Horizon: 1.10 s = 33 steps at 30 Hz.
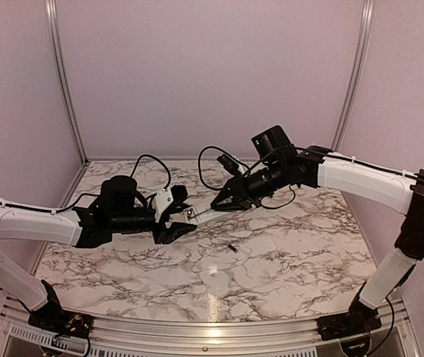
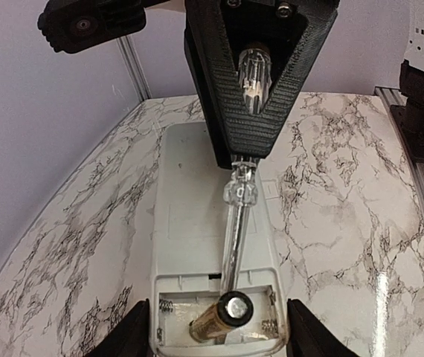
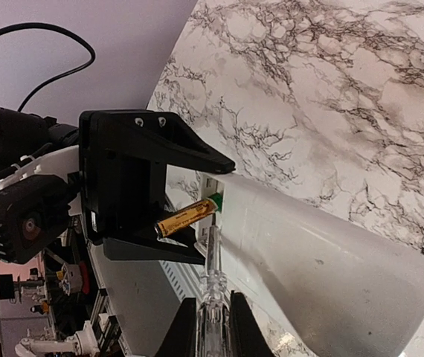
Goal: Unload the batteries from the remote control
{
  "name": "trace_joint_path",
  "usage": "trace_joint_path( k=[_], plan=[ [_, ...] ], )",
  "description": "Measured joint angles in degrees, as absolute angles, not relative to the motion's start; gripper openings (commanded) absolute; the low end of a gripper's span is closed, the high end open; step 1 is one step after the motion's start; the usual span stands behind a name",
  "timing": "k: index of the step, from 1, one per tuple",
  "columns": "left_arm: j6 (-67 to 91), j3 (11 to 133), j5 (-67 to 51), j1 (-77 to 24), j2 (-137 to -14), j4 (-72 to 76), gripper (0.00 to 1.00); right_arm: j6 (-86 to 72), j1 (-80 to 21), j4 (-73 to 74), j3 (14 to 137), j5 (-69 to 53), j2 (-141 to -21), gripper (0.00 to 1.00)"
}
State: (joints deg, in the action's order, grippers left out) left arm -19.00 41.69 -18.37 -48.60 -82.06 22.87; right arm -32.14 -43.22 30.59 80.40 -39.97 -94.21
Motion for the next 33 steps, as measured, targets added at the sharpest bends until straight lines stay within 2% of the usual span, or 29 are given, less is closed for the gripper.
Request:
trace_joint_path(
  k=[8, 19, 33],
  plan=[
    [-19.00, 40.62, -18.41, -48.93, -79.42, 23.20, 0.44, -31.42, -42.24, 29.34, 80.12, -44.82, -94.17, 0.00],
    [-19.14, 40.21, -17.85, -49.17, -78.94, 23.27, 0.43, -31.07, -42.26, 32.25, 82.83, -44.34, -95.42, 0.00],
    [-19.44, 40.64, -17.54, -49.39, -78.94, 23.09, 0.44, -26.26, -43.13, 48.16, 98.32, -34.35, -99.55, 0.00]
  ],
)
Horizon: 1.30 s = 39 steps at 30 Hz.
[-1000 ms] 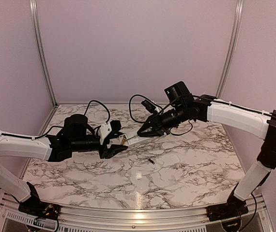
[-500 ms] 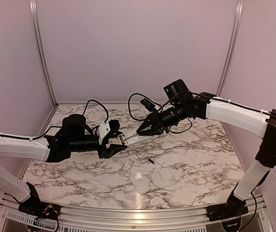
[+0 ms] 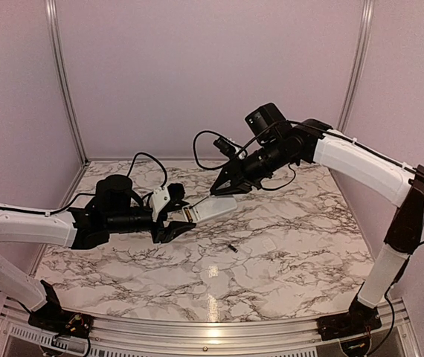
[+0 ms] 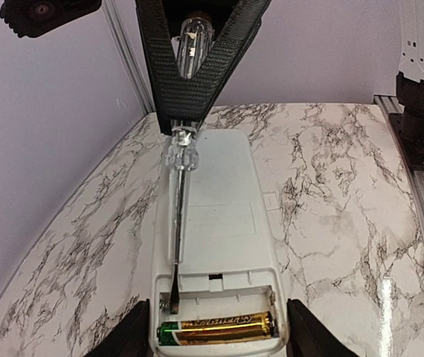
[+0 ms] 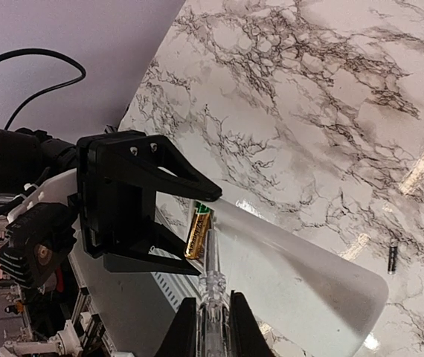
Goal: Unload the batteries from the remote control
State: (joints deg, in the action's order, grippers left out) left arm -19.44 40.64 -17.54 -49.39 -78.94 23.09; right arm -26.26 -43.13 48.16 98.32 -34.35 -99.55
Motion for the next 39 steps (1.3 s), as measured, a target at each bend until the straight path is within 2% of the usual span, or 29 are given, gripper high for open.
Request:
trace_joint_path(
  k=[15, 25, 39],
  plan=[
    [-19.31, 42.37, -17.43, -49.65, -79.70, 20.01, 0.43, -22.70, -46.50, 54.50, 104.88, -30.72, -103.72, 0.00],
    [-17.56, 42.37, -17.58, -49.95, -79.85, 20.34, 0.43, -26.02, -43.81, 41.21, 89.97, -36.82, -96.90, 0.00],
    [-10.48, 41.36, -18.63, -49.91, -79.85, 27.68, 0.43, -26.09, -42.09, 37.43, 87.15, -42.22, -94.48, 0.00]
  ],
)
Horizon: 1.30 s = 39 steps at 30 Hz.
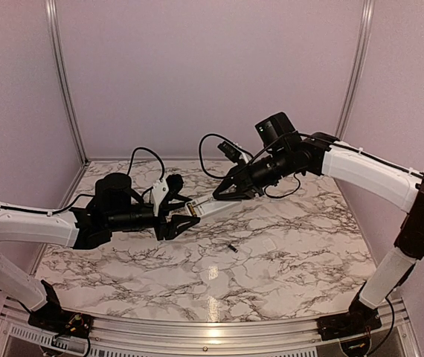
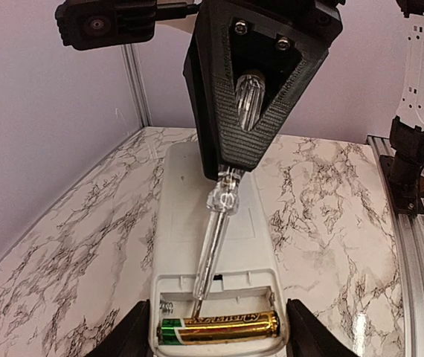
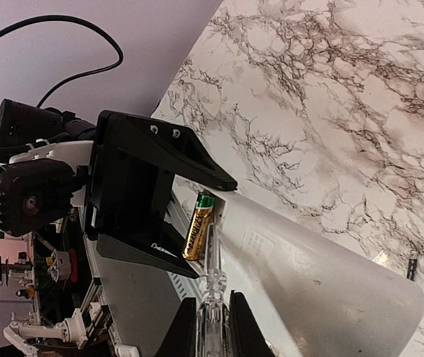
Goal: Unload the batteries from the remote control
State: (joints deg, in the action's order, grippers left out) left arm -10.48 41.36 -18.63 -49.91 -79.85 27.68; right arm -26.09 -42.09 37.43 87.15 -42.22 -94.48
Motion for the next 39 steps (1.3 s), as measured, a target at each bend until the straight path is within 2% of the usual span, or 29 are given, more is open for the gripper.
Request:
trace_joint_path(
  k=[39],
  plan=[
    [-12.95, 40.99, -18.81, -50.04, -79.88, 32.29, 0.42, -19.79, -42.26, 55.35, 101.38, -39.48, -97.60, 0.00]
  ],
)
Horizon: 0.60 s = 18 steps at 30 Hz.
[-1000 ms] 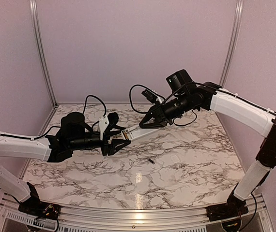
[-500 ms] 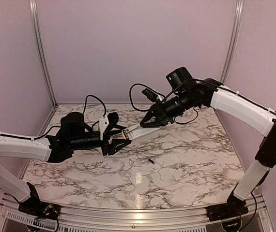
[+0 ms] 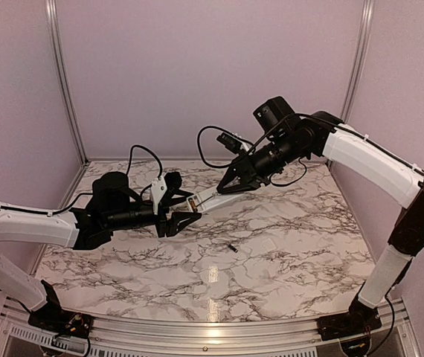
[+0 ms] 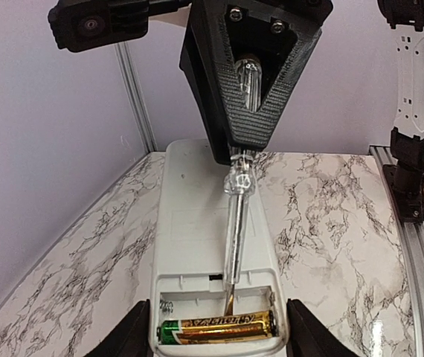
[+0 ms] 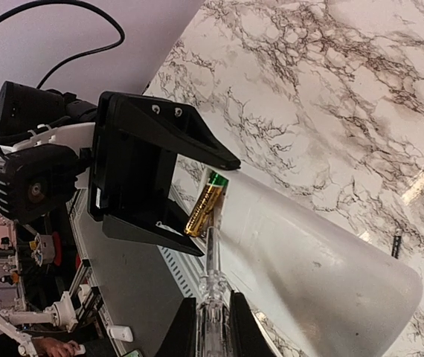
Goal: Unload the batteries from the remote control
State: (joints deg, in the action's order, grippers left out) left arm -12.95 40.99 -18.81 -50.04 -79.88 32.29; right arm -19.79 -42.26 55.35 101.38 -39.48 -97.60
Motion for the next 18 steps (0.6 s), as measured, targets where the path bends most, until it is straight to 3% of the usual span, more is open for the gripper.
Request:
trace_joint_path(
  k=[18],
  plan=[
    [-12.82, 42.28, -19.03, -50.02, -84.01, 33.67, 0.41, -20.73, -42.22, 54.81, 101.19, -38.46, -98.56, 0.00]
  ],
)
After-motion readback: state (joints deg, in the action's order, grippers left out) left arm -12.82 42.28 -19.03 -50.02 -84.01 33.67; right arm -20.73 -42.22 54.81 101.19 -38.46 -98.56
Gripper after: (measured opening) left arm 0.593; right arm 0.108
